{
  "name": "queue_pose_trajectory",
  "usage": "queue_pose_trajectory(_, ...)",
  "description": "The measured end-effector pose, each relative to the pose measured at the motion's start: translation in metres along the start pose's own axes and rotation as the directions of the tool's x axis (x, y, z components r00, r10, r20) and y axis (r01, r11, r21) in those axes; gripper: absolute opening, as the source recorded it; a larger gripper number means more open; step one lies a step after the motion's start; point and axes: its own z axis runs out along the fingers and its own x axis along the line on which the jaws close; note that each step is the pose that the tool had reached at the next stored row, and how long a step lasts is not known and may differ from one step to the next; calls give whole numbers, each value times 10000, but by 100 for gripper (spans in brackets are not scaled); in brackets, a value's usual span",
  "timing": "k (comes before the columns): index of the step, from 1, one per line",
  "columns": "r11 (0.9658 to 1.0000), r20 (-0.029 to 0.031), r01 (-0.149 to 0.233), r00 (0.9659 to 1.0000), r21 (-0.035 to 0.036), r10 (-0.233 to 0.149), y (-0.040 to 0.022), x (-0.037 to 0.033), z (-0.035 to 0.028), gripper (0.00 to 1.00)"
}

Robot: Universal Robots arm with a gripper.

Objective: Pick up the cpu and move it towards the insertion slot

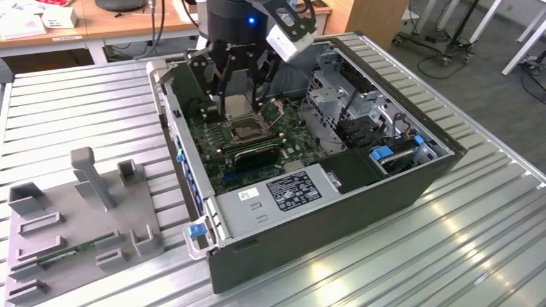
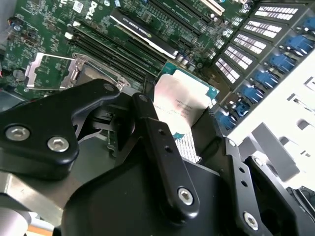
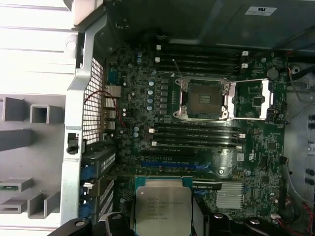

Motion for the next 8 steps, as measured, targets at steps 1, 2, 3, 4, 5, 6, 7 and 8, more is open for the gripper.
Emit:
queue_pose_trajectory(1, 10000, 0, 0, 10000, 0, 0, -1, -14, 0, 55)
queue_pose_trajectory(2, 10000, 0, 0, 10000, 0, 0, -1, -29, 0, 55)
queue_pose_trajectory(3, 10000, 0, 0, 10000, 0, 0, -2, -43, 0, 55)
queue_pose_trajectory(4, 10000, 0, 0, 10000, 0, 0, -2, -57, 0, 55)
queue_pose_trajectory(5, 10000, 0, -1, 10000, 1, 1, -2, -73, 0, 55)
queue_pose_trajectory(6, 10000, 0, 0, 10000, 0, 0, -3, -87, 0, 55)
queue_pose_trajectory(7, 10000, 0, 0, 10000, 0, 0, -3, -102, 0, 55)
queue_pose_trajectory(8, 10000, 0, 0, 10000, 0, 0, -4, -115, 0, 55)
